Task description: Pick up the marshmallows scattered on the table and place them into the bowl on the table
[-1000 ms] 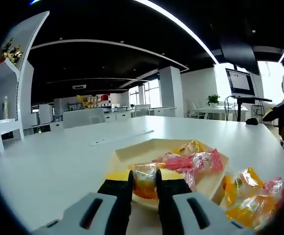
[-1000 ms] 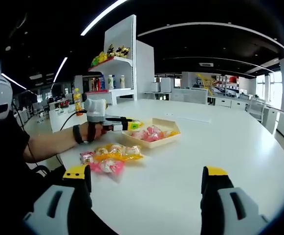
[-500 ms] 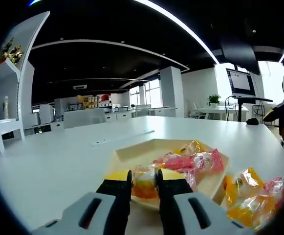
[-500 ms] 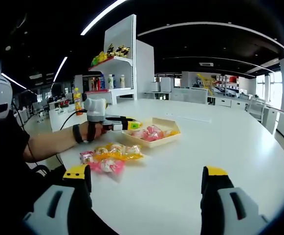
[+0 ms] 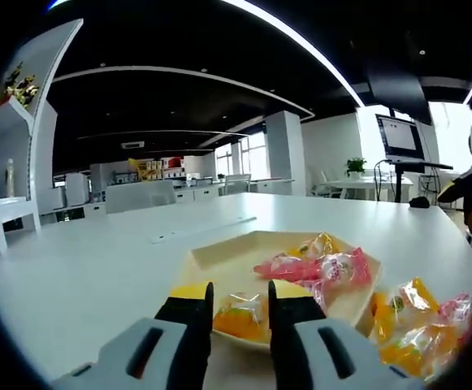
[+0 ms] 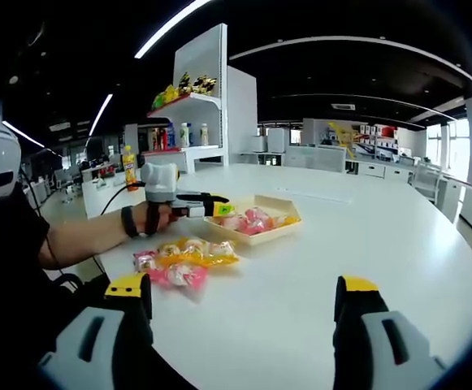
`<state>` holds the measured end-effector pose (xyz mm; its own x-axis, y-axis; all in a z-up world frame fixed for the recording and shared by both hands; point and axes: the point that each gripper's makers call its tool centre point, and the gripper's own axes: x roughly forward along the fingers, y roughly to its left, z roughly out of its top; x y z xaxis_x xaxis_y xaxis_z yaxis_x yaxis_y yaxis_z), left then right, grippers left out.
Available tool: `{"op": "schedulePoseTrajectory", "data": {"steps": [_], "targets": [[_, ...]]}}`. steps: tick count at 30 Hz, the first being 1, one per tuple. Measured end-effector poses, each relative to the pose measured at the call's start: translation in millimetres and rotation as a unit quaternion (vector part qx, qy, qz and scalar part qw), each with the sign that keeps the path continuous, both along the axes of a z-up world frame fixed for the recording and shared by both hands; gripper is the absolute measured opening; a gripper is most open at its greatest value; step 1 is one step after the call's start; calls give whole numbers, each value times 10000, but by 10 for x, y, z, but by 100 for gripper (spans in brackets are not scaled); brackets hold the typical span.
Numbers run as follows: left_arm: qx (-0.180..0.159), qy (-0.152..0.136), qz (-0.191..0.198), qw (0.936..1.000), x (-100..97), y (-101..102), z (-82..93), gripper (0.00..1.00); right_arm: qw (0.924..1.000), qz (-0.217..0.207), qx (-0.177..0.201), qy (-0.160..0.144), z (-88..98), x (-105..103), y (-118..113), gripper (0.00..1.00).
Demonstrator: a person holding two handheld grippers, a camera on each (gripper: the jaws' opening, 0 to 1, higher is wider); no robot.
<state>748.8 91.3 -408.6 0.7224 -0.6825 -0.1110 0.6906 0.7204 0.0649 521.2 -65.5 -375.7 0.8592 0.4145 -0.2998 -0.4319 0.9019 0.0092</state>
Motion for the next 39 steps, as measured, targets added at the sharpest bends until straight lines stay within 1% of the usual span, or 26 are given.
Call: {"op": "schedulePoseTrajectory", "data": {"steps": [7,13,17,22,25,27,28,30,34,36,37,39], "targets": [[-11,10,-5,10000,-5,-3,1,38,10000,7,-1,-3,-5,-4,2,90],[-91,81,64,9999,8,28,15,41,10000,4,-1,11,-17,-6,0,90],[-120,108,61,9999,1,27,18,46,10000,4,4,10,-16,-9,-3,90],[-182,136,20,9997,-24,15,23,49,10000,-5,60,-10,2,-10,-8,90],[-167,104,-31,9998,-42,-6,27,53,10000,14,94,-8,5,-10,1,90],[-181,-49,-38,9998,-32,-4,66,61,10000,17,59,-5,-4,-9,0,90],[-203,-84,-22,9998,-32,2,79,63,10000,17,56,-3,-5,-10,-1,90],[-273,-29,-25,9996,-33,7,85,64,10000,21,77,0,-4,-14,0,90],[-277,-28,-40,9996,-40,-1,84,66,10000,0,60,1,-4,-12,-14,90],[-284,-30,-56,9996,-43,-8,86,70,10000,-4,73,6,-2,-9,-14,90],[-287,-43,-64,9996,-43,-12,89,73,10000,-4,73,8,-2,-8,-12,90],[-343,-217,-28,9992,-22,-23,147,91,10000,8,51,15,-4,-3,1,90]]}}
